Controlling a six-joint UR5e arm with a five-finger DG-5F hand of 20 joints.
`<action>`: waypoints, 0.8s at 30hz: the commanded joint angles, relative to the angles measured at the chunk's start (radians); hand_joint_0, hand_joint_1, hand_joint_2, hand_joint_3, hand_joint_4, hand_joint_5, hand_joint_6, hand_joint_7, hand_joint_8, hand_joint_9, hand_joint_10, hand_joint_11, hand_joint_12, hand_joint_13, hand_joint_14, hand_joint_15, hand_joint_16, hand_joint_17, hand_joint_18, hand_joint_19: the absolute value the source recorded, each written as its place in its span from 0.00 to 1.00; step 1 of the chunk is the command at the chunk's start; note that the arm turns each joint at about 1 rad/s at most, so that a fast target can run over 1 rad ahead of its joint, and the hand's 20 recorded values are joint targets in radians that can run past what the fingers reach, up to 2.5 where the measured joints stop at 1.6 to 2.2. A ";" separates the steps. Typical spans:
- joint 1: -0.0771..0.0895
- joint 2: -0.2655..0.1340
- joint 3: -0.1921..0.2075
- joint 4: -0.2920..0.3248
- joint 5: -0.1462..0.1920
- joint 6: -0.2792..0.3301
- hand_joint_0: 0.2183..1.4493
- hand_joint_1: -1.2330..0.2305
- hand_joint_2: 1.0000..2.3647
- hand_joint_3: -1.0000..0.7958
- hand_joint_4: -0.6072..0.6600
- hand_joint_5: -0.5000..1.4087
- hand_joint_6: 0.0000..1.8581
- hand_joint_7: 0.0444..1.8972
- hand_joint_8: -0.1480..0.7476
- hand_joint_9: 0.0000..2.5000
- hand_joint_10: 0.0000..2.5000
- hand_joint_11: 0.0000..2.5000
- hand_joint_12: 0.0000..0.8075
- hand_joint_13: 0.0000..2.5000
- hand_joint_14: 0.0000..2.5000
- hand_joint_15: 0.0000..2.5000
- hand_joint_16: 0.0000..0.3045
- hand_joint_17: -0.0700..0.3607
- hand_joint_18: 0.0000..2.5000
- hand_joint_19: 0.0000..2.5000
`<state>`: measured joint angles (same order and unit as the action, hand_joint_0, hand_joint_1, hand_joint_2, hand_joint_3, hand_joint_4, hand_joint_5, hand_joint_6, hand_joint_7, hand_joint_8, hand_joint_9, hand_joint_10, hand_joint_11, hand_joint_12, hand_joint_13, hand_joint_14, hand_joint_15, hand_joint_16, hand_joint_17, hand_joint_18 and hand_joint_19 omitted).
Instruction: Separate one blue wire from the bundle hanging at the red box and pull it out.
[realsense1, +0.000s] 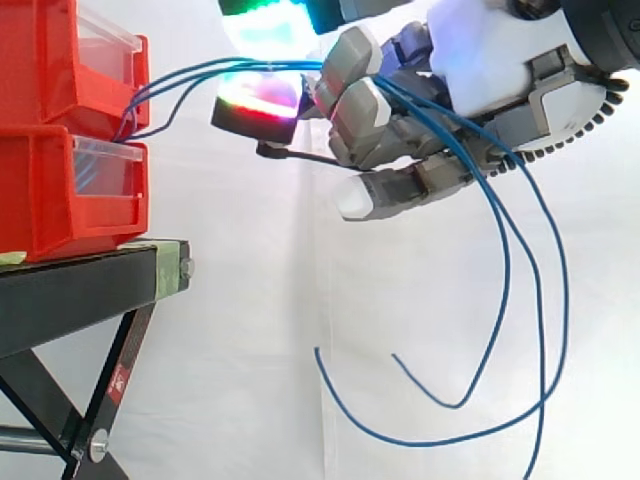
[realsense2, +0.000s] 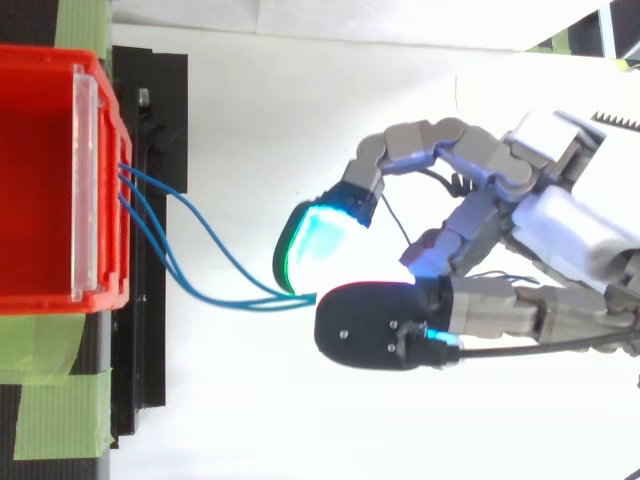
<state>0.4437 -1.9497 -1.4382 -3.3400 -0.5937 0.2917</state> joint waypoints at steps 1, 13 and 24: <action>-0.002 0.000 -0.048 0.066 -0.055 0.032 0.31 0.31 0.01 0.45 0.57 0.19 0.50 0.56 0.56 0.58 0.01 0.61 0.54 0.54 0.01 0.55 0.15 0.40 0.39 0.22; 0.007 0.000 -0.136 0.224 -0.092 0.113 0.31 0.30 0.02 0.45 0.56 0.19 0.50 0.57 0.56 0.57 0.01 0.61 0.52 0.53 0.01 0.55 0.14 0.39 0.38 0.22; 0.009 0.000 -0.163 0.254 -0.156 0.270 0.32 0.30 0.01 0.43 0.57 0.19 0.50 0.56 0.55 0.57 0.01 0.61 0.52 0.53 0.01 0.55 0.14 0.39 0.38 0.22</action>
<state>0.4525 -1.9497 -1.5844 -3.1002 -0.7252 0.5101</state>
